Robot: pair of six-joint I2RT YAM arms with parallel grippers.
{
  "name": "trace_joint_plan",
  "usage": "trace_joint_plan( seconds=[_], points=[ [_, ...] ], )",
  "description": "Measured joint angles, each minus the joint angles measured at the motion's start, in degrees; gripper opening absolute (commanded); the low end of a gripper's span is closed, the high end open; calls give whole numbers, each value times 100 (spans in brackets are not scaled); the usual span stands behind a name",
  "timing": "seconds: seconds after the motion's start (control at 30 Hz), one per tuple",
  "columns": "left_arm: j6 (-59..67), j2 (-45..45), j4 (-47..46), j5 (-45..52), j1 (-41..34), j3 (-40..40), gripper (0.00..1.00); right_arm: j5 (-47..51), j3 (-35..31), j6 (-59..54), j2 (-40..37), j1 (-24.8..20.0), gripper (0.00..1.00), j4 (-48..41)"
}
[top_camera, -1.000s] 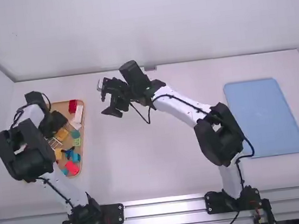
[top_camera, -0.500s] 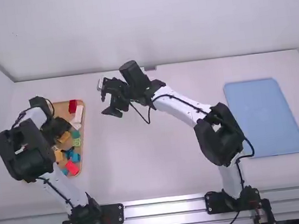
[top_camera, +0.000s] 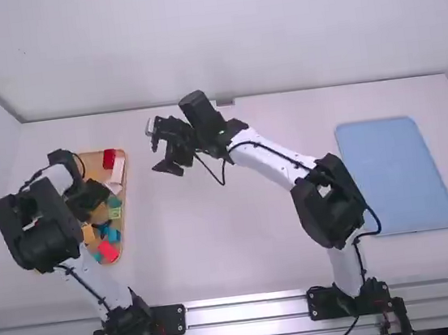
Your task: Assemble lego blocks to make yellow taxi
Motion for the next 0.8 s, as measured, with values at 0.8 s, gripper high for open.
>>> trace_joint_plan(
  seconds=[0.8],
  points=[
    [964,-1598,-240,389,-39,-11,15,-1495,-601,-1537,-1613,-118,98,-761]
  ],
)
